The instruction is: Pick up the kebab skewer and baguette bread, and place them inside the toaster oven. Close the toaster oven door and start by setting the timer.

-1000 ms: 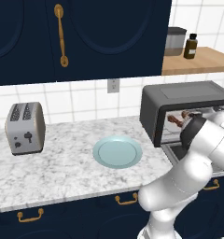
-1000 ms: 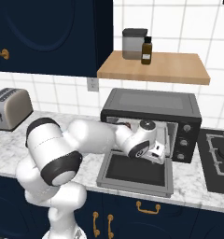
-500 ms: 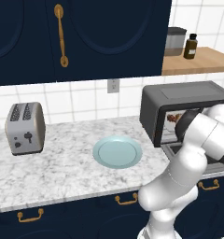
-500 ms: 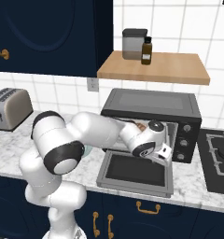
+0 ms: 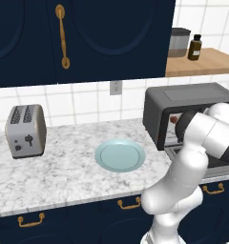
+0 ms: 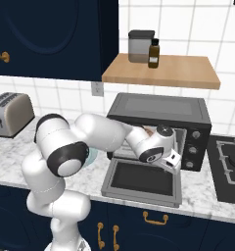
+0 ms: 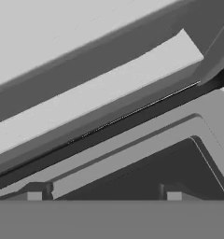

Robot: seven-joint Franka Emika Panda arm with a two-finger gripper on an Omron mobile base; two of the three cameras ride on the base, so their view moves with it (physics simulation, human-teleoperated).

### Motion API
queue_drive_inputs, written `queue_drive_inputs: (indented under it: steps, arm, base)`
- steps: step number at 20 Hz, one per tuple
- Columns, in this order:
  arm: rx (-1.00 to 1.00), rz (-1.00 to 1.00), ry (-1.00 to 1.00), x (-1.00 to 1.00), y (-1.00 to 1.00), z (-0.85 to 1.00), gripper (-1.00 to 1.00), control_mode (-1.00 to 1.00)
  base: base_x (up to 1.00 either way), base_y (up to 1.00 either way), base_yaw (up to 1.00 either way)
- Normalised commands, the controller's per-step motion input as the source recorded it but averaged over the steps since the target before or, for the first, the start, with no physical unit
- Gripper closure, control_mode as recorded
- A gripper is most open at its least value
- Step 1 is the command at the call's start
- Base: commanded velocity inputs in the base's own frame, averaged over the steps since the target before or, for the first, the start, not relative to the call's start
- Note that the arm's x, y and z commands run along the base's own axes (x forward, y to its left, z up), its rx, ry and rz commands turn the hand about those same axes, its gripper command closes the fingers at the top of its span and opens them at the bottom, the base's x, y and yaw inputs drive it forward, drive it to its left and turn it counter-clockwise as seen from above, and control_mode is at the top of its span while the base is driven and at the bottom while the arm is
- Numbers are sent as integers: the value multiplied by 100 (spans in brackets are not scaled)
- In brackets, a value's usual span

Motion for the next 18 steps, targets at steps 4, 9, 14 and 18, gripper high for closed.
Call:
queue_drive_inputs:
  steps: [4, 9, 14, 18]
  arm:
    - [0, -9, 0, 45, 13, 0, -100, -100]
    - [0, -9, 0, 45, 23, 0, -100, -100]
    - [0, -8, 0, 40, 18, 1, -100, -100]
    - [0, -7, 0, 30, 1, 0, -100, -100]
  base:
    - [0, 0, 0]
    - [0, 0, 0]
    - [0, 0, 0]
    - [0, 0, 0]
